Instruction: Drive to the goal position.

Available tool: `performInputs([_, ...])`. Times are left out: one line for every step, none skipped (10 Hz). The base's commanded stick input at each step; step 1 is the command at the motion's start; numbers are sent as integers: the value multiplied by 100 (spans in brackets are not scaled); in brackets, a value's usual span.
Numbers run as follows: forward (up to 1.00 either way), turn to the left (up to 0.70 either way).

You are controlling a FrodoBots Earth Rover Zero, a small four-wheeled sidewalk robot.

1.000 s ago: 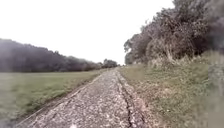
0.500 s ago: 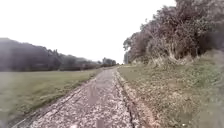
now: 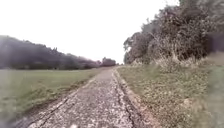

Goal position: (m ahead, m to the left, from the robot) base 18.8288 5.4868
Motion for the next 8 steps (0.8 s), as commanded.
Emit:
performInputs([70, 0])
performInputs([70, 0])
performInputs([70, 0])
performInputs([70, 0])
performInputs([70, 0])
performInputs([70, 0])
performInputs([70, 0])
performInputs([70, 0])
